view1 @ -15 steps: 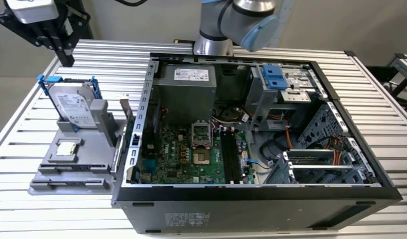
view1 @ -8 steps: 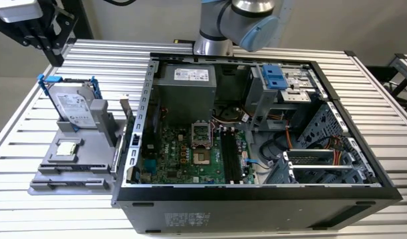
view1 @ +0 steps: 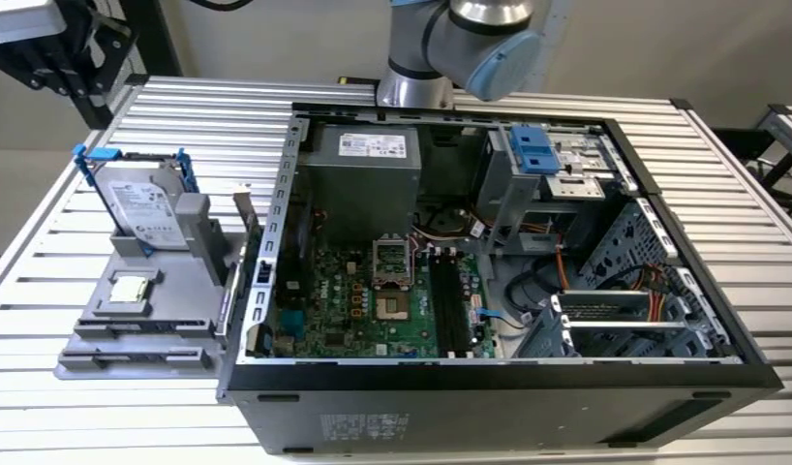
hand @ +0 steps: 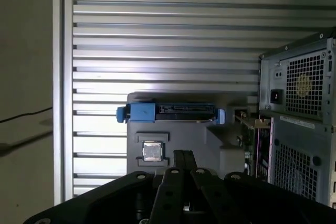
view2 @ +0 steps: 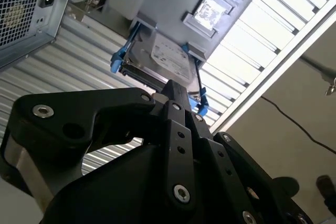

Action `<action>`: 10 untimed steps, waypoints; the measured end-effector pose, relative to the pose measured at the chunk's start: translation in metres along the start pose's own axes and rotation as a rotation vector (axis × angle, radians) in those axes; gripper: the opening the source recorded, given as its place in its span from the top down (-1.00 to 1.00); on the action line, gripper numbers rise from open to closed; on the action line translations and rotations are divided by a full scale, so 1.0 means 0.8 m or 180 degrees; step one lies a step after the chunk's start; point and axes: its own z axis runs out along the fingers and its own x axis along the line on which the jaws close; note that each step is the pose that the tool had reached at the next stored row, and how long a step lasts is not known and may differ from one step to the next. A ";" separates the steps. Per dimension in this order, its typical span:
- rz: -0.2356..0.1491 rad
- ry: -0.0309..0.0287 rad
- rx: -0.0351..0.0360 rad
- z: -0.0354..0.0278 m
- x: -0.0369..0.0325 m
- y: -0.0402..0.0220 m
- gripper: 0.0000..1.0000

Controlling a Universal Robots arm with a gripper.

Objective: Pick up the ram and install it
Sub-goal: 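Reach for the ram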

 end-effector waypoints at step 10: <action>-0.0003 0.0001 0.0000 -0.0002 0.0029 -0.0020 1.00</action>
